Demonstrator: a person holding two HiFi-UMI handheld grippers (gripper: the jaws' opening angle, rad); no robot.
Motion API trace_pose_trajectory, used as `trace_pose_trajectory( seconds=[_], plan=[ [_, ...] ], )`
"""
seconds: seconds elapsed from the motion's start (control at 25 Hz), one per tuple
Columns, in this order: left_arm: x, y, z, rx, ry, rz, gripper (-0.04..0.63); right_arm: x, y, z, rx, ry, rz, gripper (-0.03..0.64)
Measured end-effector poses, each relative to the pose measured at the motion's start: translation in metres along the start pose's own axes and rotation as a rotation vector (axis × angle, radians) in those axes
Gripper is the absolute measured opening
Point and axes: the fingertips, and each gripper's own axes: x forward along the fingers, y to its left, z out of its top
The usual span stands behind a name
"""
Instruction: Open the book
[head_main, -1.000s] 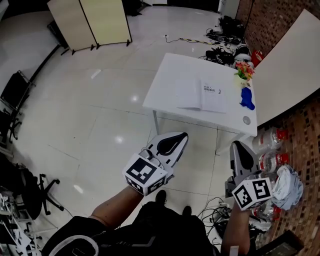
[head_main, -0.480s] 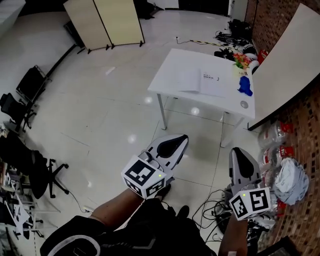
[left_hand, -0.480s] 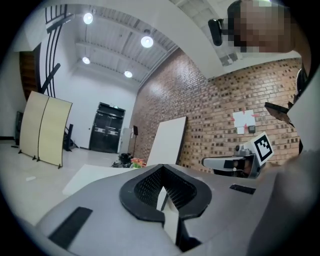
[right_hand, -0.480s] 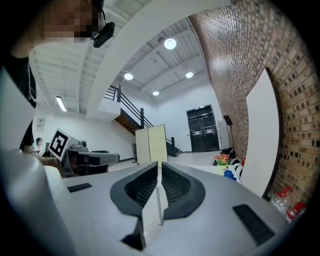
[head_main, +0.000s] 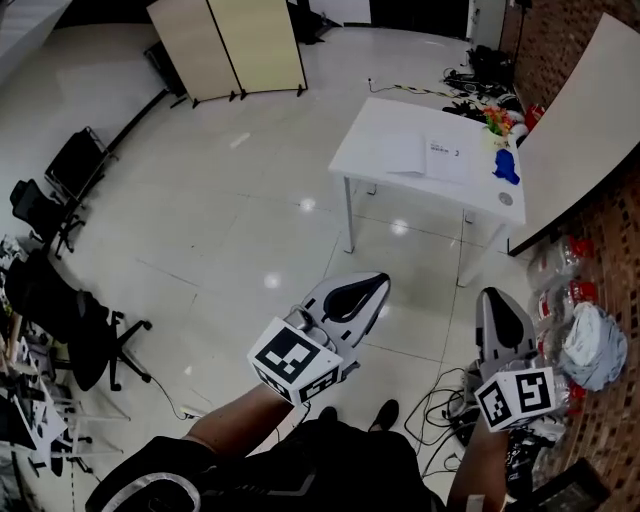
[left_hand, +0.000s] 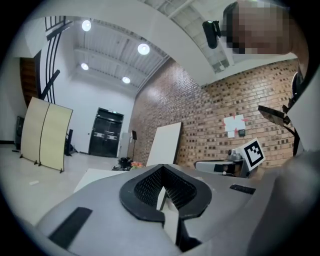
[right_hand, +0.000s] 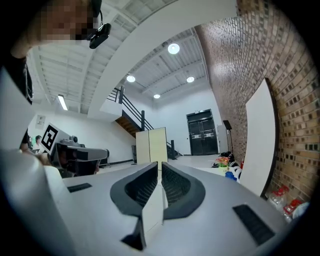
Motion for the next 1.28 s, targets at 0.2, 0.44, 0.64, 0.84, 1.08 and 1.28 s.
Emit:
trace_pose_trajectory(
  seconds=[0.2,0.44,0.64,0.84,1.08,1.28],
  plan=[
    [-0.045,0.011,-0.015,0.013,0.03,-0.026,-0.005,-0.011,0.06,-0.018,0.047,0.022,0.019,0.014],
    [-0.08,-0.007,-0.007,0.006,0.0,0.001,-0.004,-0.044,0.085,-0.009,0.03,0.004,0.018,0.0],
    [-0.094,-0.024,0.004,-0.007,-0.018,0.028,-0.005,-0.076,0.089,0.005,0.008,0.02,0.01,0.0],
    [-0.096,-0.046,0.012,0.006,-0.037,0.023,-0.005,-0.095,0.083,0.014,-0.009,0.002,0.001,0.0],
    [-0.095,-0.066,0.018,0.011,-0.04,0.008,-0.005,-0.108,0.08,0.02,-0.015,-0.007,0.013,0.0],
    [-0.098,-0.071,0.016,0.012,-0.029,-0.001,-0.003,-0.108,0.081,0.019,-0.007,-0.007,0.015,0.0]
  ],
)
